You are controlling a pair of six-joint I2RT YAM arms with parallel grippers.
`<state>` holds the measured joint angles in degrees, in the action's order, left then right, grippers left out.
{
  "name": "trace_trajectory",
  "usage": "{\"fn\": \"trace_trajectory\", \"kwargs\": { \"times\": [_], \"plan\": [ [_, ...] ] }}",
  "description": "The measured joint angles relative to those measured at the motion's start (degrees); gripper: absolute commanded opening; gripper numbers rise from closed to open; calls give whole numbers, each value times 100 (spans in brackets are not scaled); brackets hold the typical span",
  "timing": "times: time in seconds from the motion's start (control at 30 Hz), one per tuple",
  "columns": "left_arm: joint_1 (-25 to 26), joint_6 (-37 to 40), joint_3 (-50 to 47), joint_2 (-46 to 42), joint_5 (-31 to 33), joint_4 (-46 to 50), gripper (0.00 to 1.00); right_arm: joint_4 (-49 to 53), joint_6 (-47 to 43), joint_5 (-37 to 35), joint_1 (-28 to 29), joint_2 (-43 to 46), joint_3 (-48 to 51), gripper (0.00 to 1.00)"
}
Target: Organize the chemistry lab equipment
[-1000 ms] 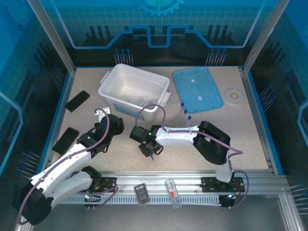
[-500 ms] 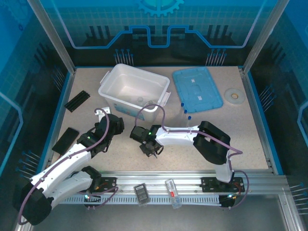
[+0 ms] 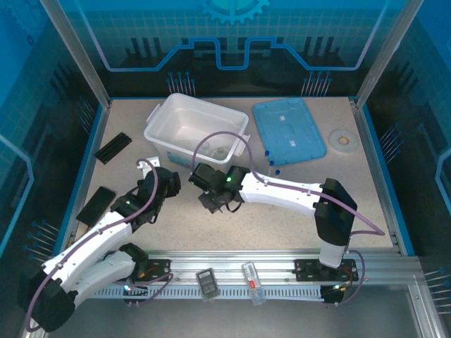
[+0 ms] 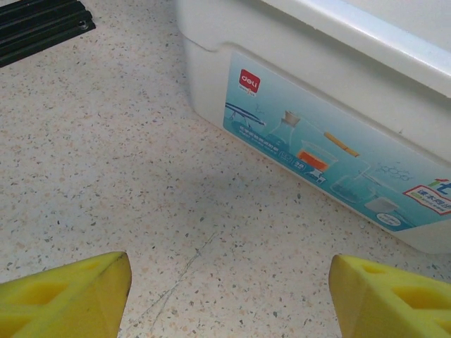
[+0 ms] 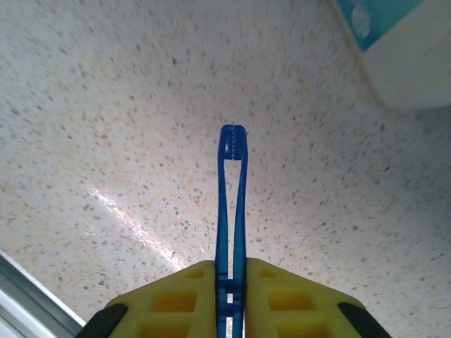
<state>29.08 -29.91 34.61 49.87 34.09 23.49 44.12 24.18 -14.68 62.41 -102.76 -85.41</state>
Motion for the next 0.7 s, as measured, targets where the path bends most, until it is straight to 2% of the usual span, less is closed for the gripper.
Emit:
{"fn": "trace_trajectory", "kwargs": {
  "times": [0.2, 0.43, 0.57, 0.7],
  "plan": [
    [-11, 0, 2, -7, -2, 26, 75, 240, -369, -7, -192, 240, -614, 16],
    [-48, 0, 2, -7, -90, 31, 75, 420, -898, -9, -732, 258, -1604, 16],
    [-50, 7, 2, -4, -256, 28, 75, 446, -1191, -9, -1016, 7, -2409, 17],
    [-66, 66, 66, 201, -575, 31, 75, 459, -1443, -9, -1355, -638, -3344, 17]
  ]
}}
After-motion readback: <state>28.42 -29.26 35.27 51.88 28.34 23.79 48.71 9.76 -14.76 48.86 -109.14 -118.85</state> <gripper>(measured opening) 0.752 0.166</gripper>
